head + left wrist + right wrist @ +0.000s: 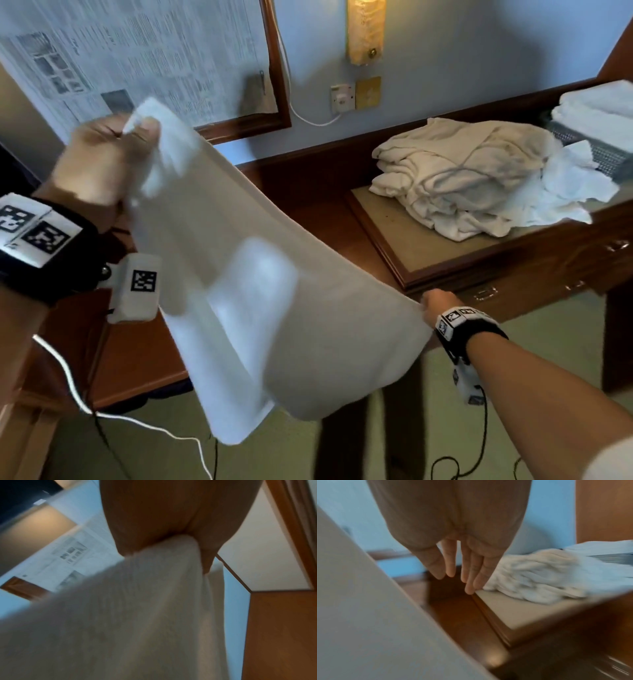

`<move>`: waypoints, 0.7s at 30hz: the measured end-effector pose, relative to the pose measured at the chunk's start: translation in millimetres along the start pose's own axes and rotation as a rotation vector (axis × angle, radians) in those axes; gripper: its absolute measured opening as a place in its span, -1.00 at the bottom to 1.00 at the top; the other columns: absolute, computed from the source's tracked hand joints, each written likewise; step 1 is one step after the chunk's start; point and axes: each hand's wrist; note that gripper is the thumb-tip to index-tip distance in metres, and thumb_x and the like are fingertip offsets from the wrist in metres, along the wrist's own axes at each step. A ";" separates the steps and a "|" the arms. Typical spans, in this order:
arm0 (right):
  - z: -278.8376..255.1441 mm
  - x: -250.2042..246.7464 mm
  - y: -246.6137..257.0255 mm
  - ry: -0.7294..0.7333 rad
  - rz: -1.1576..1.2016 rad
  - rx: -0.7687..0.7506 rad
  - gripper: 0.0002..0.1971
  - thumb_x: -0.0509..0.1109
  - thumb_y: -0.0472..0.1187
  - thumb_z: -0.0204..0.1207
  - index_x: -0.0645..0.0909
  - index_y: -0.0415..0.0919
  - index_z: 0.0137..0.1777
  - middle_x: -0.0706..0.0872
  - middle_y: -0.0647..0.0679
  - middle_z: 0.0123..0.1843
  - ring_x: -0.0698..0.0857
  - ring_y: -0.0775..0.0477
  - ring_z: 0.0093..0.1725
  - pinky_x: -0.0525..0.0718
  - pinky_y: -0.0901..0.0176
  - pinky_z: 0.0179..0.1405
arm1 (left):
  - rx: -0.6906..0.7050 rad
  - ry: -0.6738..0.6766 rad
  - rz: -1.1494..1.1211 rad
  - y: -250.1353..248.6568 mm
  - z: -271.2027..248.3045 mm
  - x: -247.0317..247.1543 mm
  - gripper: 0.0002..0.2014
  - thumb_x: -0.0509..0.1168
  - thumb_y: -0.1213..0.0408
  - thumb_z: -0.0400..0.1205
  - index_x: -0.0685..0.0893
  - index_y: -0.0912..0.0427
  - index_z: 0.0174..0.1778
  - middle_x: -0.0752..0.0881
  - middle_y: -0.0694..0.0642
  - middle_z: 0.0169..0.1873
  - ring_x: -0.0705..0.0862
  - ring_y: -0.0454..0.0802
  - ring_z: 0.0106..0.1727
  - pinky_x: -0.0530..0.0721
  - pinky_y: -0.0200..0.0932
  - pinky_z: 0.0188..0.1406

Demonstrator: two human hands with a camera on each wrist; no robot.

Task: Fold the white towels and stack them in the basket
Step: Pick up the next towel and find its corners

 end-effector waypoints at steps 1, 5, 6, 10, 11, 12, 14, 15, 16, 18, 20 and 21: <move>-1.3 -11.6 16.7 -0.039 0.035 -0.072 -0.71 0.31 -0.25 0.54 0.71 -0.16 0.21 0.74 -0.23 0.27 0.72 -0.27 0.22 0.67 0.08 0.14 | 0.007 0.053 0.006 -3.2 -1.9 13.1 -0.69 0.34 0.04 0.70 0.71 0.25 -0.12 0.66 0.14 -0.37 0.56 0.05 -0.40 0.49 -0.11 -0.39; -22.8 -74.5 106.3 -0.193 0.470 -0.561 -0.64 0.39 -0.33 0.51 0.70 -0.04 0.27 0.76 -0.08 0.24 0.73 -0.10 0.20 0.59 0.21 0.20 | 0.039 0.284 0.144 -9.0 -6.8 74.0 -0.71 0.35 0.17 0.73 0.68 0.16 -0.31 0.58 -0.15 -0.50 0.47 -0.26 -0.49 0.45 -0.32 -0.51; -33.9 -93.9 128.5 -0.144 0.618 -0.699 -0.61 0.42 -0.32 0.50 0.66 0.04 0.28 0.76 -0.04 0.22 0.73 -0.05 0.16 0.62 0.18 0.18 | 0.041 0.344 0.178 -9.6 -8.0 86.2 -0.71 0.35 0.19 0.74 0.67 0.17 -0.31 0.57 -0.14 -0.49 0.46 -0.26 -0.47 0.46 -0.31 -0.49; -70.3 -159.6 184.3 -0.013 0.913 -1.154 -0.65 0.50 -0.29 0.51 0.65 -0.20 0.29 0.75 -0.10 0.13 0.72 -0.03 0.09 0.71 0.09 0.15 | 0.118 0.445 0.320 -16.7 -11.4 111.6 -0.81 0.33 0.28 0.74 0.78 0.28 -0.09 0.71 0.25 -0.28 0.55 -0.17 -0.30 0.55 -0.14 -0.30; -73.9 -170.0 189.9 -0.051 0.906 -1.206 -0.75 0.50 -0.30 0.53 0.69 -0.30 0.19 0.76 -0.12 0.02 0.70 0.01 0.00 0.69 0.12 0.07 | 0.131 0.432 0.336 -19.3 -11.2 113.4 -0.81 0.33 0.28 0.74 0.78 0.28 -0.08 0.72 0.34 -0.23 0.55 -0.13 -0.27 0.54 -0.11 -0.29; -75.1 -177.7 193.6 -0.090 0.892 -1.237 -0.85 0.49 -0.29 0.55 0.71 -0.35 0.07 0.74 -0.12 -0.09 0.66 0.05 -0.10 0.65 0.15 -0.01 | 0.123 0.408 0.336 -22.1 -11.4 114.8 -0.80 0.33 0.27 0.74 0.77 0.29 -0.10 0.70 0.38 -0.24 0.53 -0.09 -0.28 0.51 -0.11 -0.29; -73.9 -186.6 199.6 -0.132 0.871 -1.269 -0.90 0.47 -0.30 0.58 0.70 -0.28 -0.16 0.65 -0.05 -0.27 0.55 0.14 -0.25 0.55 0.27 -0.16 | 0.066 0.332 0.312 -25.0 -10.5 114.3 -0.74 0.31 0.23 0.76 0.69 0.25 -0.23 0.59 0.28 -0.38 0.48 -0.06 -0.34 0.45 -0.14 -0.33; -73.5 -189.9 203.2 -0.174 0.837 -1.288 -0.82 0.46 -0.30 0.58 0.63 -0.21 -0.26 0.57 0.02 -0.34 0.48 0.18 -0.31 0.48 0.32 -0.24 | 0.035 0.295 0.297 -25.8 -10.3 113.5 -0.71 0.31 0.23 0.76 0.63 0.23 -0.28 0.53 0.19 -0.42 0.46 -0.07 -0.39 0.43 -0.17 -0.39; -73.3 -193.4 206.9 -0.228 0.790 -1.308 -0.74 0.46 -0.28 0.58 0.55 -0.17 -0.33 0.50 0.05 -0.39 0.42 0.17 -0.36 0.42 0.32 -0.31 | 0.011 0.263 0.269 -27.4 -11.2 113.5 -0.69 0.30 0.24 0.76 0.59 0.24 -0.31 0.49 0.13 -0.45 0.43 -0.09 -0.43 0.40 -0.20 -0.45; -74.9 -202.6 214.9 -0.295 0.728 -1.325 -0.75 0.43 -0.22 0.57 0.56 -0.28 -0.31 0.58 -0.07 -0.38 0.50 0.02 -0.37 0.47 0.15 -0.33 | -0.010 0.193 0.188 -29.1 -13.6 115.2 -0.64 0.31 0.22 0.76 0.53 0.30 -0.34 0.42 0.07 -0.51 0.36 -0.10 -0.50 0.32 -0.24 -0.54; -77.6 -216.4 223.3 -0.328 0.739 -1.353 -0.80 0.42 -0.21 0.56 0.65 -0.38 -0.15 0.71 -0.24 -0.23 0.66 -0.21 -0.22 0.59 -0.03 -0.18 | -0.021 0.118 0.065 -28.1 -17.4 118.5 -0.62 0.35 0.13 0.72 0.50 0.23 -0.36 0.38 0.04 -0.52 0.32 -0.09 -0.51 0.29 -0.23 -0.54; -78.2 -223.4 227.7 -0.347 0.744 -1.354 -0.80 0.43 -0.20 0.55 0.67 -0.38 -0.13 0.72 -0.27 -0.20 0.68 -0.24 -0.18 0.60 -0.03 -0.15 | -0.026 0.085 -0.006 -26.9 -20.3 121.7 -0.61 0.38 0.07 0.69 0.51 0.25 -0.33 0.41 0.07 -0.49 0.35 -0.05 -0.47 0.32 -0.19 -0.50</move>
Point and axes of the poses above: each hand's wrist, its own z-axis towards the middle knuckle, its own x-axis out of the palm, y = z × x
